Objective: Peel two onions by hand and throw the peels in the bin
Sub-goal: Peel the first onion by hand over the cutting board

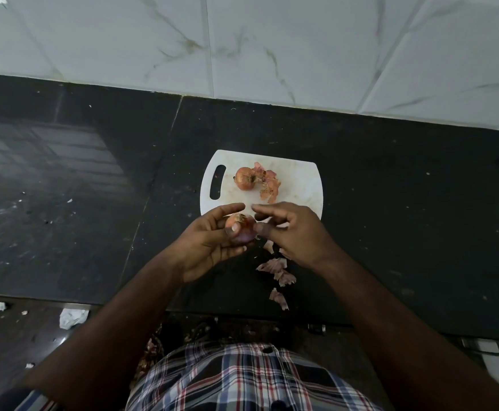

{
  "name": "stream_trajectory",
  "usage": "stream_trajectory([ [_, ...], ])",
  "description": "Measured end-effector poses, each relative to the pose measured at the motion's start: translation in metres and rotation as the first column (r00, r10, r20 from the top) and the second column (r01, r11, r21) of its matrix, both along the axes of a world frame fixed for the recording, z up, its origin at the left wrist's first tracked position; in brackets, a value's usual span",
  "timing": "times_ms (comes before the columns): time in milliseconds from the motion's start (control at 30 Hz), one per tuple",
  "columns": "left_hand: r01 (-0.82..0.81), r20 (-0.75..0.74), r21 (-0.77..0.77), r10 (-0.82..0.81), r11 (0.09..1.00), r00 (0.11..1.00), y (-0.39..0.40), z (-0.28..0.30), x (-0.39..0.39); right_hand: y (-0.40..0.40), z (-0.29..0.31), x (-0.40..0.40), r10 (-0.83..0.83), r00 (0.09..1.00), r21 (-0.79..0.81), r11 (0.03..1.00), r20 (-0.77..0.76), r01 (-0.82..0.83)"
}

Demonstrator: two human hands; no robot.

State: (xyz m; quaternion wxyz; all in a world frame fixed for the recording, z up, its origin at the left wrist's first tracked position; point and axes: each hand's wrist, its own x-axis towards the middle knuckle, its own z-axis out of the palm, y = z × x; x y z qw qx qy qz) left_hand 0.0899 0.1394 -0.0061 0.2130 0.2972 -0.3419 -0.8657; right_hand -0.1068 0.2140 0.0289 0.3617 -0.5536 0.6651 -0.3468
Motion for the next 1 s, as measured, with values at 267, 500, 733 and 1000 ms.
stream_trajectory([
  [267,-0.004,-0.009,-0.055,0.003,0.998,1.000,0.002,0.002,-0.003,-0.011,-0.002,0.016,-0.119,0.993,-0.104,0.988,-0.008,0.117],
  [500,-0.048,-0.087,-0.001,0.048,0.999,0.995,0.000,0.002,-0.001,-0.007,-0.015,0.005,-0.190,0.980,-0.014,0.982,-0.062,0.190],
  [733,-0.070,-0.114,0.027,0.072,0.997,0.991,-0.002,-0.001,0.001,0.010,-0.033,-0.016,-0.093,0.963,0.150,0.980,-0.251,0.133],
  [1000,-0.043,-0.075,0.022,0.045,0.999,0.996,0.000,-0.001,-0.005,0.000,-0.005,0.007,-0.045,0.999,-0.078,0.996,0.014,0.046],
])
